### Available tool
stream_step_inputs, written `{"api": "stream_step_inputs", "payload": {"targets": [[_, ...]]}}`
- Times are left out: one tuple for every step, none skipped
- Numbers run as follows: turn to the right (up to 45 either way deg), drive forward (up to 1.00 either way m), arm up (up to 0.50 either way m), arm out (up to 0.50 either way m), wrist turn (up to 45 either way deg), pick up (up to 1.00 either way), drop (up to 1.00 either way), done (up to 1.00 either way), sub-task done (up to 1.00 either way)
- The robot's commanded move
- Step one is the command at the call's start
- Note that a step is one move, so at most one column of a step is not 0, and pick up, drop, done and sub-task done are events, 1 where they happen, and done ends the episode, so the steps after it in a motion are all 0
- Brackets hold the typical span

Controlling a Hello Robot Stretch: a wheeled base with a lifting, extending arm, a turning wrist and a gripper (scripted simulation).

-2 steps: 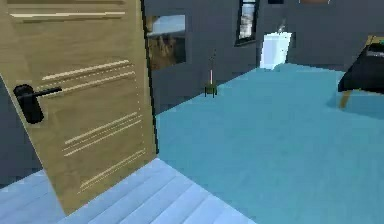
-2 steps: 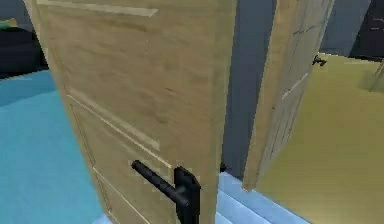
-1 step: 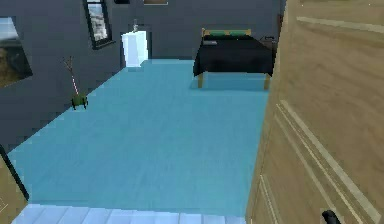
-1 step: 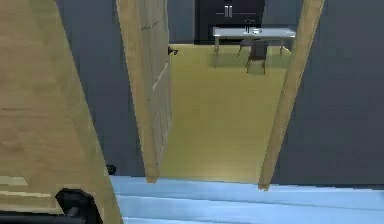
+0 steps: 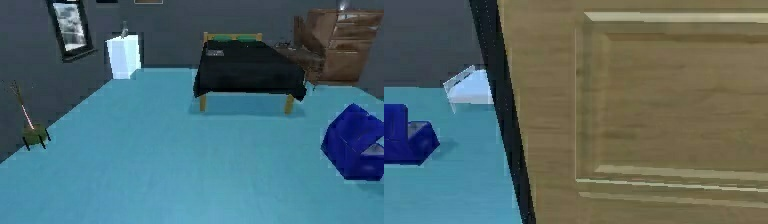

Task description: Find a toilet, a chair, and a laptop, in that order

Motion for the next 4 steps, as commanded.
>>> {"api": "stream_step_inputs", "payload": {"targets": [[0.0,1.00,0.00,0.00,0.0,0.00,0.00,0.00,0.00],[3.0,0.00,0.00,0.00,0.0,0.00,0.00,0.00,0.00],[0.0,1.00,0.00,0.00,0.0,0.00,0.00,0.00,0.00],[0.0,0.30,0.00,0.00,0.0,0.00,0.00,0.00,0.00]]}}
